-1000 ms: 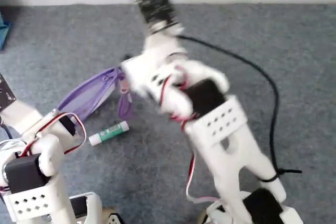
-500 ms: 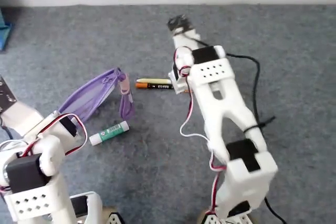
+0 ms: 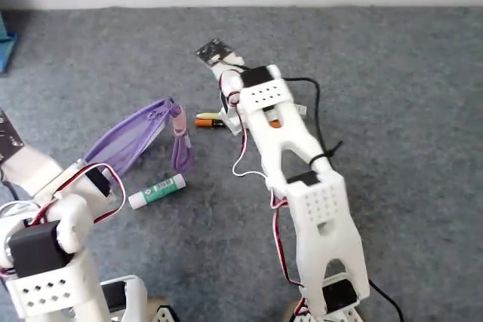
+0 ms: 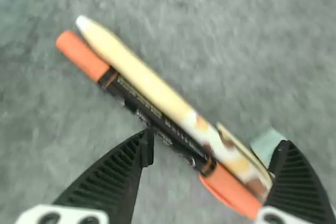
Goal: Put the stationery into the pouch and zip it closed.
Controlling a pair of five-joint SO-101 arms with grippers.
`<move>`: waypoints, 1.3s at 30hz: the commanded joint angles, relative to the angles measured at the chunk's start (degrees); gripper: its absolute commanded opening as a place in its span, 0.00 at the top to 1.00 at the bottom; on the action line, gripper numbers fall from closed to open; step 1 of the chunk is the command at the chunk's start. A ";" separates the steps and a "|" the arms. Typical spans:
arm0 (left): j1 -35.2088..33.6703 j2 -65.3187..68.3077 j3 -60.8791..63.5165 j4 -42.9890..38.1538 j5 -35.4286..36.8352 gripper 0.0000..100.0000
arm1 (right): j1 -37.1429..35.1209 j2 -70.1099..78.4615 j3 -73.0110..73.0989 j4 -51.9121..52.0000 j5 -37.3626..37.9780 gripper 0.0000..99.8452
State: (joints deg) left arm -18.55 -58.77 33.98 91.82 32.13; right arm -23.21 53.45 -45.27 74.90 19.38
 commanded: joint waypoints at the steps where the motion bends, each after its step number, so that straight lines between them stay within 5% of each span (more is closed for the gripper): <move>1: -0.26 1.05 -1.98 0.44 0.70 0.99 | -0.84 7.60 -12.84 1.10 0.97 0.65; 8: -0.26 1.05 -1.98 0.53 0.62 0.99 | -0.84 19.65 -32.79 15.87 6.77 0.68; 15: -0.26 1.05 -1.98 0.53 0.62 0.99 | 1.27 23.34 -42.20 28.00 12.40 0.99; 28: -0.26 1.05 -1.98 0.53 0.53 0.99 | 10.15 18.24 -42.11 28.35 12.48 0.99; 39: -0.09 1.05 -2.24 0.53 0.44 0.99 | 12.35 -5.85 -2.11 28.18 12.40 0.99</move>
State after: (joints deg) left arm -18.55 -58.77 33.98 91.82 32.13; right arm -11.08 60.04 -59.60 100.48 31.34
